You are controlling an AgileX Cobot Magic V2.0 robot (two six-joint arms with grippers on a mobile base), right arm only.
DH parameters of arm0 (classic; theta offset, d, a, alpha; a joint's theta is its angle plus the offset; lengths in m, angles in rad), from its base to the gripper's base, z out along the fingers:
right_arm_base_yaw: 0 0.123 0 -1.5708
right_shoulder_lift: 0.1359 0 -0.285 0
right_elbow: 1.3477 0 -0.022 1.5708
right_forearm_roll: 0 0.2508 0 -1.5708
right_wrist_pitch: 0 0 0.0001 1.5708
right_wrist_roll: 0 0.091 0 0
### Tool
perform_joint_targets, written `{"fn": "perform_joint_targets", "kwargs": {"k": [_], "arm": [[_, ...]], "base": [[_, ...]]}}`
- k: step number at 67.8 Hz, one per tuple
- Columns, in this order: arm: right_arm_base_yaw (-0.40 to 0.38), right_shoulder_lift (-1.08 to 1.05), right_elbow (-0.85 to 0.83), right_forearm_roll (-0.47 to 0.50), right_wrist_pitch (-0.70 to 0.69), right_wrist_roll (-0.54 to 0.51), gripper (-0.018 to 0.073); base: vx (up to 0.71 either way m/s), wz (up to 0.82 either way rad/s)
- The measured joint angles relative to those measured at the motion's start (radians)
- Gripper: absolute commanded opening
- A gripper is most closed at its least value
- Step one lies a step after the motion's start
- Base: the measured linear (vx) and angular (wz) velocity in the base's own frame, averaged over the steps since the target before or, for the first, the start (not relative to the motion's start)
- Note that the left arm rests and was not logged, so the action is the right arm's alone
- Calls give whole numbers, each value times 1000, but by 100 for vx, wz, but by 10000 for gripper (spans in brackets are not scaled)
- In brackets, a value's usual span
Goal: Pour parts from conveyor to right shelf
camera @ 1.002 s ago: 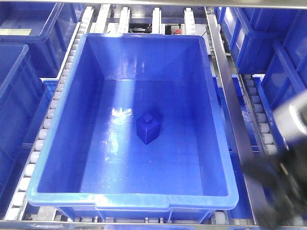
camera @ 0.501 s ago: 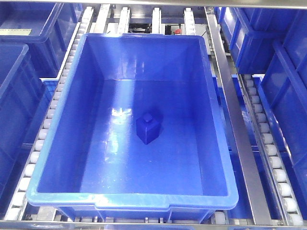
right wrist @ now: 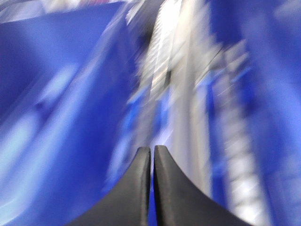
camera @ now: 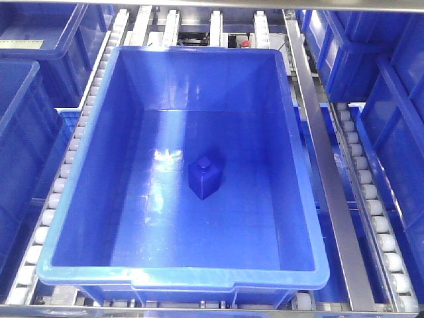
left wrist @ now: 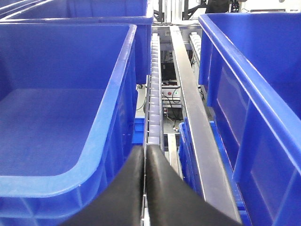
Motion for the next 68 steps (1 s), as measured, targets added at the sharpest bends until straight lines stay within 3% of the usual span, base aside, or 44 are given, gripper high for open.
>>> {"fn": "perform_joint_targets", "kwargs": {"k": [11,31,68], "arm": [[-23,-101,72,-6,-28,0,-10],[-23,-134,72,-170,22,0,-10],[-23,-134,72,-175,21,-2,-10]], "base": [[0,0],[0,0],[0,0]]}}
